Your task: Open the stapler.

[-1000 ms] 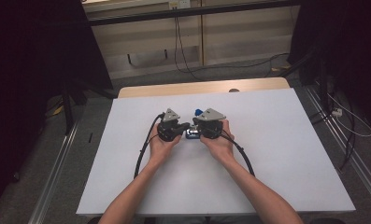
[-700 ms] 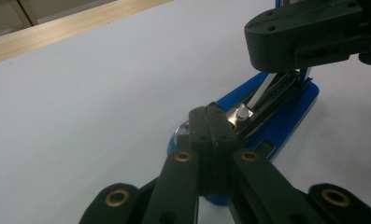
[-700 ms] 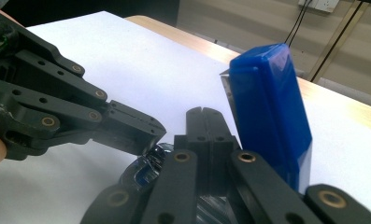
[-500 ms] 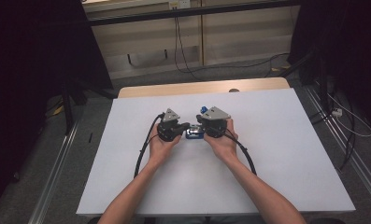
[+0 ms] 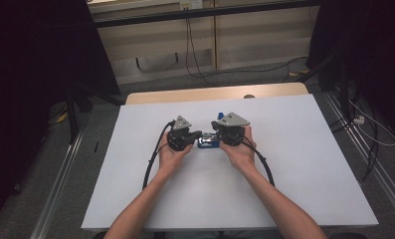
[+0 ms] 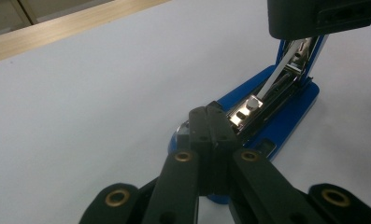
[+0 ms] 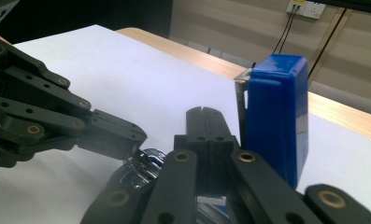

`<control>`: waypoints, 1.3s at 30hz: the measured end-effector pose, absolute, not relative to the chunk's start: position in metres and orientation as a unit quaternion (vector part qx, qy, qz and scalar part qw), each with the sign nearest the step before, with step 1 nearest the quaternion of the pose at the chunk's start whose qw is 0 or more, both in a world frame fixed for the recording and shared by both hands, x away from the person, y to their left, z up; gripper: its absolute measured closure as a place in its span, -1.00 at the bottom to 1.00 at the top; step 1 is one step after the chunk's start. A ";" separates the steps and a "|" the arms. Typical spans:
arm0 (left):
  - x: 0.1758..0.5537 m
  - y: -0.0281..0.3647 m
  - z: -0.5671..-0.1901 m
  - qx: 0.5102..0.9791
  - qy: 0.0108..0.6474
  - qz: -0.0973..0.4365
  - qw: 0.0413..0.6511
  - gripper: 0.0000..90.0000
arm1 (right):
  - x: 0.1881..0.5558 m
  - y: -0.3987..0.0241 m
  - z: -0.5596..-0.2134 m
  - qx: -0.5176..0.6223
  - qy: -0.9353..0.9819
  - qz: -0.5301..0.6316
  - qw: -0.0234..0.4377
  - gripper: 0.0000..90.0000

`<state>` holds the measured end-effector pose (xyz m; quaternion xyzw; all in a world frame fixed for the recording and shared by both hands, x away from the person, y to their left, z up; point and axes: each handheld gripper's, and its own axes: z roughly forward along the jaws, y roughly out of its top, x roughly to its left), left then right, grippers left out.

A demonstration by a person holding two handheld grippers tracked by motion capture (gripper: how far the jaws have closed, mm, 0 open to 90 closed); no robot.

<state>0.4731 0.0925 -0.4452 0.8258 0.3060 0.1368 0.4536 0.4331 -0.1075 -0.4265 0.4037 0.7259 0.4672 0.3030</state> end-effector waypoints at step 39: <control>0.473 0.094 -0.445 0.825 0.309 0.136 0.454 1.00 | 0.431 -0.121 -0.424 0.414 0.719 0.472 0.297 1.00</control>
